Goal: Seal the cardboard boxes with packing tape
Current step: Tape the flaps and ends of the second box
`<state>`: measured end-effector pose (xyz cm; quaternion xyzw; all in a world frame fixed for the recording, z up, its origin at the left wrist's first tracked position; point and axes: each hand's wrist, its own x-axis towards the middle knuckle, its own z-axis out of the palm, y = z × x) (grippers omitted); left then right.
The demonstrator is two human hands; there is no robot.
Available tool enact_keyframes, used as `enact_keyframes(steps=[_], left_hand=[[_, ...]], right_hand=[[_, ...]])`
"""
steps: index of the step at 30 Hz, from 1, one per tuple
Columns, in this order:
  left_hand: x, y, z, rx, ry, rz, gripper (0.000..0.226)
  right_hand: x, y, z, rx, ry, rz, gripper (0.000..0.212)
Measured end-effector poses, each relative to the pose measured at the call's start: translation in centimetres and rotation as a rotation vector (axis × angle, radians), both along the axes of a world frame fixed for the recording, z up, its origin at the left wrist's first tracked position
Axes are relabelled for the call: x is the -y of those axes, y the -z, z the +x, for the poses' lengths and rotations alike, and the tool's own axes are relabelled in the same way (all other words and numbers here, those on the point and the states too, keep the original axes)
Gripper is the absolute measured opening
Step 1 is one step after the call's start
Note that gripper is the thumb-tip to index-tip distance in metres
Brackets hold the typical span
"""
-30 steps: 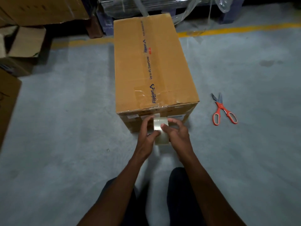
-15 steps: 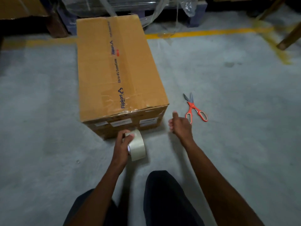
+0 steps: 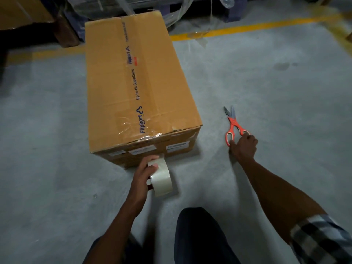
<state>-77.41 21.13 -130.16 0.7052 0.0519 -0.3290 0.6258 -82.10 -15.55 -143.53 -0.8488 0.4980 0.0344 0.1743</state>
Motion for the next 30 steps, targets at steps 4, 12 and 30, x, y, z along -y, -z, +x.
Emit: enact_keyframes(steps=[4, 12, 30], left_hand=[[-0.1, -0.8, -0.4, -0.051, -0.023, -0.029, 0.037], [-0.3, -2.4, -1.3, -0.113, -0.026, -0.049, 0.028], [-1.0, -3.8, -1.7, -0.202, 0.000, -0.113, 0.026]], right_hand=[[0.2, -2.7, 0.9, -0.084, 0.015, 0.138, 0.056], [-0.2, -9.8, -6.2, 0.168, -0.270, 0.974, 0.067], [-7.4, -23.4, 7.1, -0.482, -1.061, 0.903, 0.050]])
